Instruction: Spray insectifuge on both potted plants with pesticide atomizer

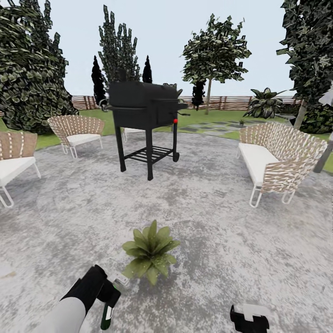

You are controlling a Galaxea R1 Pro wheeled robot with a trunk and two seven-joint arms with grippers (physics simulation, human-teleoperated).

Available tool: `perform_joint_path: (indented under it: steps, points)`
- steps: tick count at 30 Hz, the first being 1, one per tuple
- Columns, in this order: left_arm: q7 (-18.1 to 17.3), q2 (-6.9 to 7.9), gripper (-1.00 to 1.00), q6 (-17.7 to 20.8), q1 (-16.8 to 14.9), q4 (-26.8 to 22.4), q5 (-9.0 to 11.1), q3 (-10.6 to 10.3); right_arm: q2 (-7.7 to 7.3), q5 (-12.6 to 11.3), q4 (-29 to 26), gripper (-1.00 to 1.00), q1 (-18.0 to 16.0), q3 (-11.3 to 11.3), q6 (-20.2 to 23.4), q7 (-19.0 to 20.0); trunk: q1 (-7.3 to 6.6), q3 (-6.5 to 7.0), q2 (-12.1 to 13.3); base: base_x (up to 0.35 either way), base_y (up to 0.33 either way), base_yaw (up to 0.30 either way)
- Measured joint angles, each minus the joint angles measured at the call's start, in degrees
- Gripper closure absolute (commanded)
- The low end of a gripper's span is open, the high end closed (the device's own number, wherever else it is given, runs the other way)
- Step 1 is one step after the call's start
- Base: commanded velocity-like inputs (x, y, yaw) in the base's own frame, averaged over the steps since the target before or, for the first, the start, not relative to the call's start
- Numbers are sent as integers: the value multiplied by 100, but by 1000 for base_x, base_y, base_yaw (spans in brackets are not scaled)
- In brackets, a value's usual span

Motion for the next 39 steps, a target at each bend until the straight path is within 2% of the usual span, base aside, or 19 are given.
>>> perform_joint_path:
  steps: [2, 3, 10, 15, 18, 19, 20, 21, 22, 30, 31, 36, 39]
  points:
    - [446, -7, 100, 19, 0, 8, 50, -5, -23, 12, 6, -100, 0, 6, -1, 7, -2, 0, 0, 181, 279, -5]
    - [514, -14, 100, 24, 0, 11, 64, -6, -26, 15, 5, -100, 0, 8, -1, 7, -2, 0, 0, 156, 292, -1]
    - [539, -10, 100, 31, 0, 11, 72, 17, -23, 10, 0, -100, 0, 8, -2, 0, 0, 0, 0, 7, 333, -4]
    - [514, -3, 100, 40, -1, 32, 81, 20, -22, 2, -1, -100, 1, 4, 2, -1, 0, 5, 0, 0, 336, -206]
    - [321, -13, 100, 27, -14, 100, 81, -64, -33, 1, -5, -100, 1, 0, 2, -1, -1, 11, 0, 75, 333, -260]
    - [44, -16, 100, 27, -39, 107, 51, -127, -35, 1, -3, -100, 1, -1, 2, -1, -1, 13, 0, 202, 295, -264]
    - [-1139, -13, 100, 70, -173, 14, -330, -842, -37, 1, -8, -100, 1, -4, 0, -1, -2, 16, 0, 238, 267, -251]
    - [-1991, 29, 100, 275, -466, 0, -650, -1255, -44, 0, -9, -100, 1, -9, -1, -2, -2, 18, 0, 287, 194, -76]
    - [-2211, 86, 100, 317, -580, -16, -713, -1345, -45, 1, -8, -100, 0, -9, -3, -4, -3, 18, 0, 300, 165, -49]
    - [-2289, 99, 100, 315, -608, -17, -748, -1398, -52, 1, -8, -100, 0, -10, -5, -12, -3, 20, 0, 332, 32, -61]
    - [-2289, 94, 100, 312, -597, -16, -746, -1443, -70, 0, -9, -100, 0, -11, -6, -13, -3, 22, 0, 338, 0, -257]
    - [-2297, 81, 100, 328, -543, -6, -762, -1988, -106, 1, -10, -100, 1, -10, -4, -11, -2, 38, 0, 252, 115, -275]
    - [-2300, 101, 100, 329, -540, -6, -775, -2039, -107, 1, -10, -100, 1, -9, -3, -10, 1, 47, 0, -58, 317, -282]
